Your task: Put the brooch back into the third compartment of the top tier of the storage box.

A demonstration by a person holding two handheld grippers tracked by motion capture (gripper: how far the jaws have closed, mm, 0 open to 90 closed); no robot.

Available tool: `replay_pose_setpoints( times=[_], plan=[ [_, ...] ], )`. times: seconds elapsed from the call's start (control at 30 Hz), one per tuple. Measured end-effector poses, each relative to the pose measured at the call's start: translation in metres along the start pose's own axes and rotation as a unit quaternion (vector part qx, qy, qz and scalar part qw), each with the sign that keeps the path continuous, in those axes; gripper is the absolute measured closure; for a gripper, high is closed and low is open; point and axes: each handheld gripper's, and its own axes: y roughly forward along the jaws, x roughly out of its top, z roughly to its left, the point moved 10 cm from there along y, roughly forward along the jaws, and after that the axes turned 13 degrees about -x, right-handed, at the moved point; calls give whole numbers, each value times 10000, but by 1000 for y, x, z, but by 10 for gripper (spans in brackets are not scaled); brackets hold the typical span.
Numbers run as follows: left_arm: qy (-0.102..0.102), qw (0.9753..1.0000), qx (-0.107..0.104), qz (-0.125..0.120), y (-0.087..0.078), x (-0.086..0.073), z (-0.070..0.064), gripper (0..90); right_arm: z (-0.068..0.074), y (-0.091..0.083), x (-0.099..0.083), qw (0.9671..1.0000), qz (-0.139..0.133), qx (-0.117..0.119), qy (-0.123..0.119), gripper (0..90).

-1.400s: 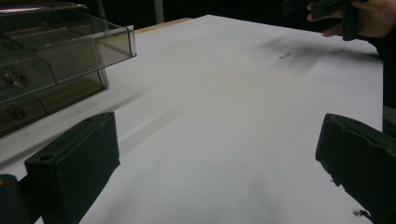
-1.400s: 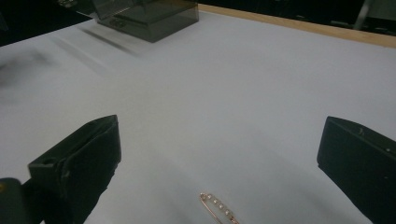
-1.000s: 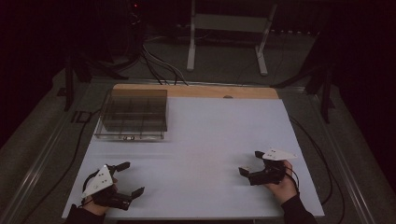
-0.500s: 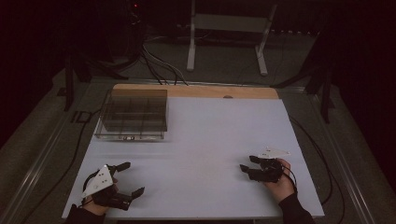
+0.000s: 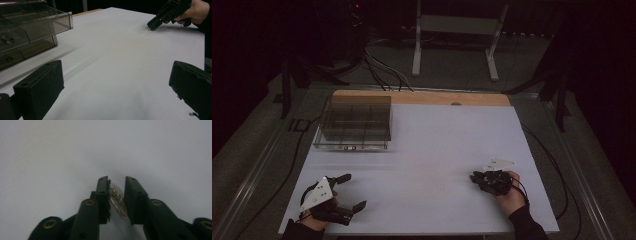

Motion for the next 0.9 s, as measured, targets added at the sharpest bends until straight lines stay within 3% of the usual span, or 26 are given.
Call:
replay_pose_setpoints(
  times=[0.17, 0.9],
  plan=[
    [6, 10000, 1, 20, 0, 0, 0, 6, -1, 0, -1, 9998, 91, 7, 161, 850],
    [16, 10000, 19, 14, 0, 0, -1, 6, 2, -7, 6, 9994, 55, 41, 327, 859]
  ],
)
